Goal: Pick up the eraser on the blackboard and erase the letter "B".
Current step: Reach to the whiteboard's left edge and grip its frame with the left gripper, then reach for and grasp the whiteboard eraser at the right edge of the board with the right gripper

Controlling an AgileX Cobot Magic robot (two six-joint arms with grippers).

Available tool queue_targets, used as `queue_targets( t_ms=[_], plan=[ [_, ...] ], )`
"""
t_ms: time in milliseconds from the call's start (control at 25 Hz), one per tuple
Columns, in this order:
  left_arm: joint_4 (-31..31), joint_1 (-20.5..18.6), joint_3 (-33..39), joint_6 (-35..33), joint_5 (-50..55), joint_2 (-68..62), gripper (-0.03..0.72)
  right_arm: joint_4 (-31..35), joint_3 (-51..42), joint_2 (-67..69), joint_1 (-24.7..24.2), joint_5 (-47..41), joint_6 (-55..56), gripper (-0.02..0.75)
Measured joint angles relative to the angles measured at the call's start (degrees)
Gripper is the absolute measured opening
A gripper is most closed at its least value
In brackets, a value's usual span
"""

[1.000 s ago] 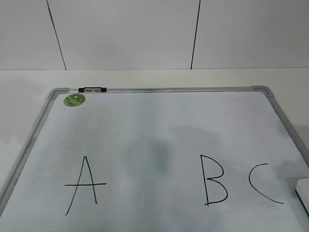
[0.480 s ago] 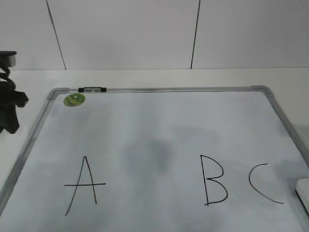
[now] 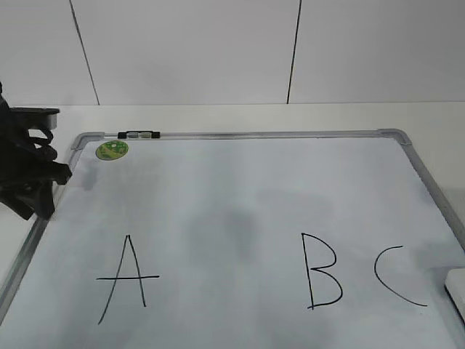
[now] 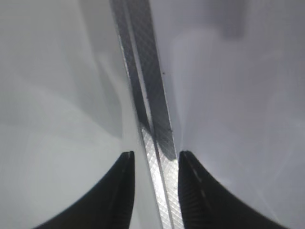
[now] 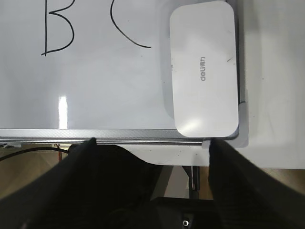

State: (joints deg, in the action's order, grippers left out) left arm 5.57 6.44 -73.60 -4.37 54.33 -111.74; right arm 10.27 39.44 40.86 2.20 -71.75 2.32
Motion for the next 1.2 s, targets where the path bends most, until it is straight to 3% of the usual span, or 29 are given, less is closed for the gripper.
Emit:
queue_targets(
  t_ms=[280, 520, 920, 1200],
  plan=[
    [-0.11, 0.00, -0.26, 0.00, -0.31, -1.34, 0.217, 0.00, 0.00, 0.00, 0.00, 0.00, 0.00, 0.582],
    [0.47, 0.00, -0.26, 0.48, -0.31, -1.27, 0.036, 0.00, 0.00, 0.00, 0.00, 0.00, 0.00, 0.582],
    [0.71, 0.00, -0.26, 1.16, -0.31, -1.27, 0.028, -4.66, 0.00, 0.13, 0.00, 0.00, 1.83, 0.592],
    [0.71, 0.00, -0.26, 1.16, -0.31, -1.27, 0.028, -7.15, 0.00, 9.53, 0.00, 0.26, 3.54, 0.651]
  ],
)
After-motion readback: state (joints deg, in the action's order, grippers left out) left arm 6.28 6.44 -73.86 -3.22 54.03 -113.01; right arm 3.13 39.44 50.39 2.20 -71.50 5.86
